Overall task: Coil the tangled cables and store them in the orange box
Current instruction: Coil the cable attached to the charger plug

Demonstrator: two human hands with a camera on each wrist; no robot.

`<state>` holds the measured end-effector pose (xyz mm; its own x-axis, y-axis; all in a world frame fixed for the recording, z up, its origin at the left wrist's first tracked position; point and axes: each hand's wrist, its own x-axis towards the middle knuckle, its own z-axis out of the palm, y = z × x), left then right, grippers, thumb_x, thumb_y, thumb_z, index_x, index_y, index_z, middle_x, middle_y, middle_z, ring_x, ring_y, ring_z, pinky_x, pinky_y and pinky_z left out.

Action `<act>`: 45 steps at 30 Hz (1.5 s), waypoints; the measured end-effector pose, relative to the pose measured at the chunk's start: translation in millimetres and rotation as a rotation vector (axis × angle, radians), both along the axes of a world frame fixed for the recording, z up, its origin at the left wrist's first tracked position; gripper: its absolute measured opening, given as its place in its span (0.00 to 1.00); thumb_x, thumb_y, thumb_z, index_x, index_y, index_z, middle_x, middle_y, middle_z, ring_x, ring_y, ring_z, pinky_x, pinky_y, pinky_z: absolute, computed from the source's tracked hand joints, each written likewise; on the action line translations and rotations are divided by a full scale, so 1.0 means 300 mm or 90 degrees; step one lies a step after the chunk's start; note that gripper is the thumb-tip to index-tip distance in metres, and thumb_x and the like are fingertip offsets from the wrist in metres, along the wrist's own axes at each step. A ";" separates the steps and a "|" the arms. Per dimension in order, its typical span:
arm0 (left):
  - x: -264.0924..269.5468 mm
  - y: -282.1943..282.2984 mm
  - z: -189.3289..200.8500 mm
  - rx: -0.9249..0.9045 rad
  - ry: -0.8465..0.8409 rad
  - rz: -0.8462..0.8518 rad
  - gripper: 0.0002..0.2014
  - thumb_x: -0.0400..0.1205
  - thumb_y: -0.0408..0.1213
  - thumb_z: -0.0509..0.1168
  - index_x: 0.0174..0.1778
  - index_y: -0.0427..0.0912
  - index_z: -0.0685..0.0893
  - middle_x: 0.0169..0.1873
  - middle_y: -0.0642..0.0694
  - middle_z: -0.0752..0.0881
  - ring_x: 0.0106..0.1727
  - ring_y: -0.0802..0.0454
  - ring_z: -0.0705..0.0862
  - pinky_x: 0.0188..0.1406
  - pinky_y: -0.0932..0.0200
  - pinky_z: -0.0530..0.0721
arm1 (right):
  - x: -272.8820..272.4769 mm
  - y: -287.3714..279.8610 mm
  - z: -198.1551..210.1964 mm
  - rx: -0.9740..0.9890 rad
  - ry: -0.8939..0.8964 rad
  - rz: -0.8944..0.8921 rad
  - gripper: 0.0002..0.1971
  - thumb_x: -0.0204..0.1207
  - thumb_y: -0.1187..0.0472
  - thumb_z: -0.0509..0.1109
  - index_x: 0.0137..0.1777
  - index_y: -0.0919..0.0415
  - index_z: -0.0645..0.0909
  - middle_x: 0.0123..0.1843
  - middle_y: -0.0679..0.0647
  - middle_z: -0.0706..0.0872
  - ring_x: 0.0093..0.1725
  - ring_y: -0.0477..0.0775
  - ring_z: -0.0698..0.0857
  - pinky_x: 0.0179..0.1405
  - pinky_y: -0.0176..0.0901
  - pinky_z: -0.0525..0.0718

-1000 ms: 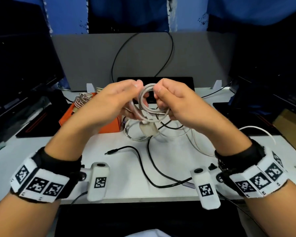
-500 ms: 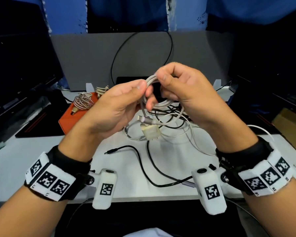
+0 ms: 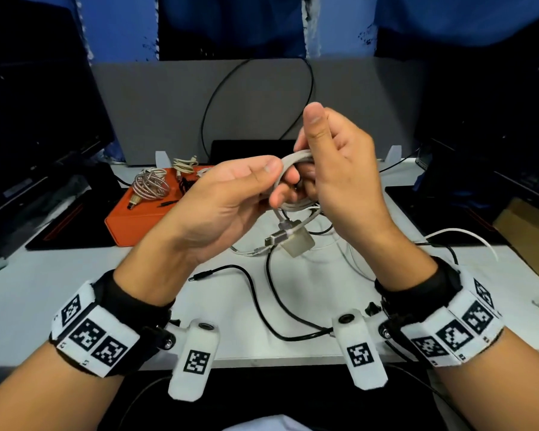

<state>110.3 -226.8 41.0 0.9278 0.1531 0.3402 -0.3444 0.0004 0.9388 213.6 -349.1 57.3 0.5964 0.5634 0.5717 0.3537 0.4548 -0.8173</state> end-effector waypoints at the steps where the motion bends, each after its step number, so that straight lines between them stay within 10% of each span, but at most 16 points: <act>1: 0.004 -0.001 -0.003 -0.014 -0.004 -0.002 0.14 0.92 0.37 0.53 0.49 0.38 0.83 0.30 0.49 0.79 0.45 0.51 0.81 0.55 0.60 0.79 | 0.004 0.000 0.001 -0.002 0.013 0.002 0.19 0.92 0.54 0.59 0.43 0.68 0.75 0.21 0.55 0.69 0.17 0.44 0.71 0.18 0.32 0.72; 11: 0.023 0.066 0.001 -0.270 -0.004 0.042 0.11 0.91 0.41 0.58 0.48 0.42 0.81 0.29 0.54 0.76 0.38 0.55 0.78 0.52 0.60 0.79 | 0.040 0.071 -0.082 -0.082 0.064 0.138 0.23 0.91 0.43 0.55 0.63 0.56 0.87 0.35 0.49 0.75 0.48 0.62 0.77 0.59 0.64 0.80; 21: 0.016 0.076 0.015 -0.297 -0.016 0.033 0.10 0.91 0.40 0.56 0.50 0.42 0.79 0.30 0.54 0.77 0.38 0.55 0.80 0.52 0.55 0.85 | 0.017 0.082 -0.102 -0.061 0.220 0.193 0.32 0.89 0.33 0.46 0.44 0.58 0.79 0.45 0.67 0.76 0.26 0.54 0.69 0.23 0.44 0.68; 29: 0.020 0.071 -0.001 -0.220 -0.012 0.085 0.11 0.93 0.39 0.54 0.50 0.41 0.80 0.32 0.51 0.78 0.43 0.51 0.80 0.69 0.37 0.69 | 0.042 0.070 -0.086 -0.050 0.294 0.223 0.17 0.95 0.53 0.52 0.54 0.60 0.80 0.37 0.52 0.84 0.23 0.46 0.71 0.18 0.37 0.66; 34: 0.028 0.062 -0.015 -0.185 -0.006 0.085 0.11 0.93 0.40 0.56 0.50 0.39 0.81 0.41 0.41 0.76 0.56 0.29 0.74 0.53 0.30 0.84 | 0.015 0.079 -0.090 -0.028 0.256 0.186 0.22 0.95 0.49 0.50 0.59 0.64 0.79 0.36 0.53 0.77 0.25 0.48 0.67 0.22 0.42 0.69; 39: 0.039 0.008 -0.031 -0.121 -0.025 0.122 0.12 0.93 0.37 0.55 0.55 0.38 0.83 0.42 0.43 0.88 0.49 0.47 0.88 0.54 0.42 0.87 | 0.046 0.075 -0.088 -0.134 0.110 0.053 0.16 0.95 0.52 0.51 0.48 0.57 0.73 0.36 0.52 0.75 0.25 0.46 0.75 0.22 0.40 0.72; 45: 0.039 0.033 -0.037 0.124 0.072 0.248 0.19 0.93 0.52 0.54 0.61 0.49 0.89 0.60 0.52 0.91 0.66 0.53 0.87 0.68 0.42 0.85 | 0.086 0.057 -0.057 -0.173 0.058 -0.003 0.17 0.95 0.53 0.51 0.46 0.55 0.74 0.29 0.42 0.74 0.23 0.42 0.72 0.21 0.37 0.75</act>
<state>122.0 -216.9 29.9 0.8468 0.4415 0.2965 -0.1789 -0.2886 0.9406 239.3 -332.1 40.1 0.6411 0.6860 0.3440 0.2747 0.2135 -0.9375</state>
